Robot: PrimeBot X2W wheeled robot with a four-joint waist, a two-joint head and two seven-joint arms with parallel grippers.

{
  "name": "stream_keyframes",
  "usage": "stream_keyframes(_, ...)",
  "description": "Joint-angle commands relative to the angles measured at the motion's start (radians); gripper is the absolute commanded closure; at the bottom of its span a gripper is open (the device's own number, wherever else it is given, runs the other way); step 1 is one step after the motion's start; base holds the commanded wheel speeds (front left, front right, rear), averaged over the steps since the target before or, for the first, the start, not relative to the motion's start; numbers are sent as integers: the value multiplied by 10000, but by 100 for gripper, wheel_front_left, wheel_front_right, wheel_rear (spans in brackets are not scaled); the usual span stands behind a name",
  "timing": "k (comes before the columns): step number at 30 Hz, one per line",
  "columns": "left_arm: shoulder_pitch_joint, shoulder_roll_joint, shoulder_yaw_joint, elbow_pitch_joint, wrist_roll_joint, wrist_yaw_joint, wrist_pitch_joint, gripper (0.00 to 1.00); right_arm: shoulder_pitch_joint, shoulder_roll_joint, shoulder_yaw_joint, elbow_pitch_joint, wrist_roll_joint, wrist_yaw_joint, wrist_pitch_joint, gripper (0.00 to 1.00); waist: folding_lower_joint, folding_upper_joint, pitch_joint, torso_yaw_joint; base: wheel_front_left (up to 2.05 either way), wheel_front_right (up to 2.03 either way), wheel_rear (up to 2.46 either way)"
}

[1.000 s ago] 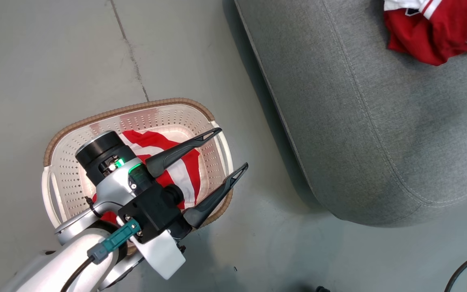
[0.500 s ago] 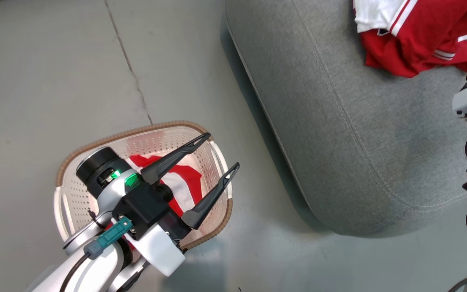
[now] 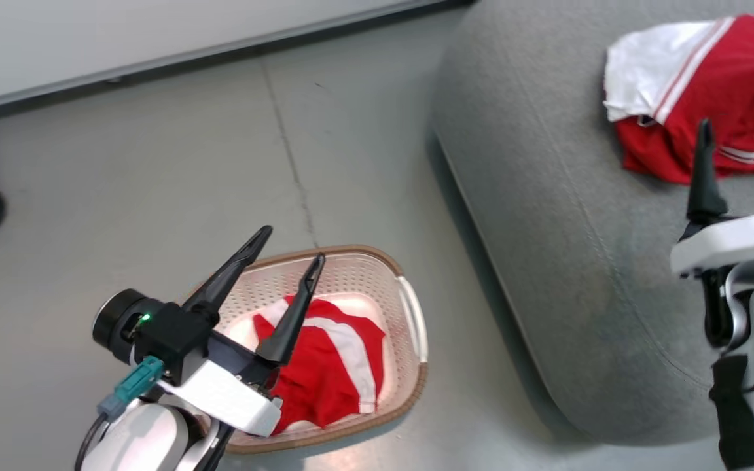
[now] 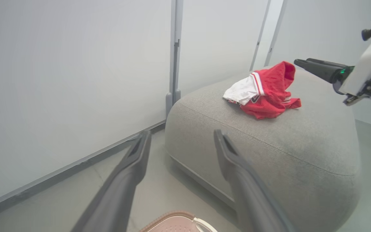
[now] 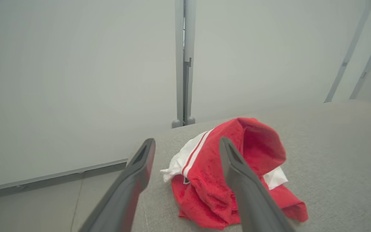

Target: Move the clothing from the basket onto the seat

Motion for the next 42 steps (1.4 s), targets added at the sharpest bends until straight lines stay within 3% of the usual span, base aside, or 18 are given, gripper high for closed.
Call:
stream_keyframes(1,150,-10,129,177,-127,80,-138,0,450,3,195,-504,115,6,69,0,0,0,-573,727,0,0,0)
stream_keyframes(14,967,-342,1137,1182,-940,692,-673,0,3030,54,1728,-3329,822,4,1123,0,0,0,-1663,2283,0,0,0)
stream_keyframes(23,1762,-425,2056,1655,-1221,953,-820,0,4327,50,2396,-4343,1069,4,1559,0,0,0,-2426,2772,0,0,0)
stream_keyframes(42,3535,-914,3662,1270,-671,618,-839,0,6004,51,2113,-5326,1224,4,1964,0,0,0,-3205,2974,0,0,0)
